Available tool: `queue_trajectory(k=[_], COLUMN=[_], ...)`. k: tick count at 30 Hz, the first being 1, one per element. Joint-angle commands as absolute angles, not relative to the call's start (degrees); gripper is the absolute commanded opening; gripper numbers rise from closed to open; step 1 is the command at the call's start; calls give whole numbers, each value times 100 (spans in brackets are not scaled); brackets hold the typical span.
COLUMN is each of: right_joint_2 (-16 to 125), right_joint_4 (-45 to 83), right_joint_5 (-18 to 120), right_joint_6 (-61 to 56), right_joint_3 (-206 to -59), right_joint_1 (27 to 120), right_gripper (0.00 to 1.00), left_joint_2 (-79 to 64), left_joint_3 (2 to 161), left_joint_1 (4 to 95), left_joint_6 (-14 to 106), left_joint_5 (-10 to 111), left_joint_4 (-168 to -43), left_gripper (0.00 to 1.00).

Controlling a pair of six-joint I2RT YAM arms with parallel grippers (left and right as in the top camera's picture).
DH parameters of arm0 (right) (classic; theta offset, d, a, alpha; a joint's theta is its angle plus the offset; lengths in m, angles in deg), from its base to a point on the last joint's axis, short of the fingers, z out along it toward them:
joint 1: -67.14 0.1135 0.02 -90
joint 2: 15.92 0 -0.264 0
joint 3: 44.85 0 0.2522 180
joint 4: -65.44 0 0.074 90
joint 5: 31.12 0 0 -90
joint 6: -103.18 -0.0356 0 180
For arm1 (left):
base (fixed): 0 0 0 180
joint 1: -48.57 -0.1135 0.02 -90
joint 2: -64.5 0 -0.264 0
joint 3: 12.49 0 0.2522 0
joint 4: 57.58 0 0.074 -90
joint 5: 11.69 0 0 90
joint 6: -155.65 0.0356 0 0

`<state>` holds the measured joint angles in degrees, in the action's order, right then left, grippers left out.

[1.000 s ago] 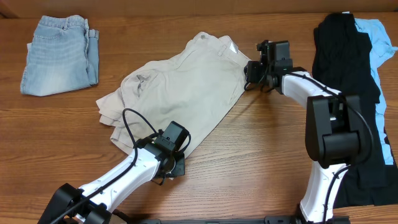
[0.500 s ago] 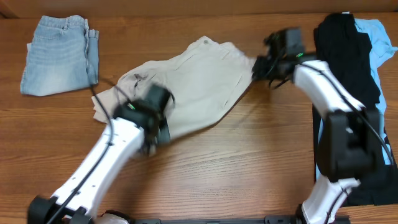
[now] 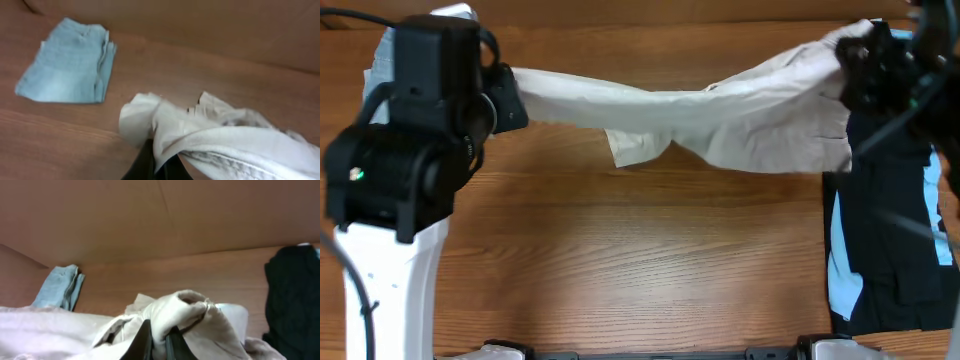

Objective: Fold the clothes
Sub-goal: 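Lift the shorts with both grippers and lay them flat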

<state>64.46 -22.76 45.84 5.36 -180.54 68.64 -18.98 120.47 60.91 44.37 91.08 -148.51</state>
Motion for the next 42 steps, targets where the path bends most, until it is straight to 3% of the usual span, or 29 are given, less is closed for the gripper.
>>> queue_trajectory(k=[1, 8, 15, 21, 32, 36, 42], right_joint_2=[5823, 4619, 4466, 4521, 6081, 7286, 9463], right_joint_4=[-2538, -3122, -3994, -3939, -1649, -776, 1140], right_joint_5=[4840, 4897, 4855, 4860, 4899, 4908, 4947], right_joint_6=[589, 586, 589, 591, 608, 610, 608], right_joint_3=[-18463, -18935, -19833, -19451, -15895, -15558, -15558], right_joint_1=[6848, 6851, 6851, 6851, 6851, 6851, 6851], right_gripper=[4, 4, 4, 4, 4, 4, 5], left_joint_2=[-1844, -1295, -344, -478, -3212, -4265, -6130], left_joint_3=[12701, 13479, 13654, 13457, 12801, 12801, 12801], left_joint_1=[6050, 6050, 6050, 6050, 6072, 6072, 6072], left_joint_6=[4638, 4572, 4572, 4572, 4596, 4596, 4596], left_joint_5=[9397, 9491, 9550, 9694, 9648, 9611, 9611], left_joint_4=[-15098, -15480, -15620, -16125, -15749, -15286, -13651], left_gripper=[4, 4, 4, 4, 4, 4, 4])
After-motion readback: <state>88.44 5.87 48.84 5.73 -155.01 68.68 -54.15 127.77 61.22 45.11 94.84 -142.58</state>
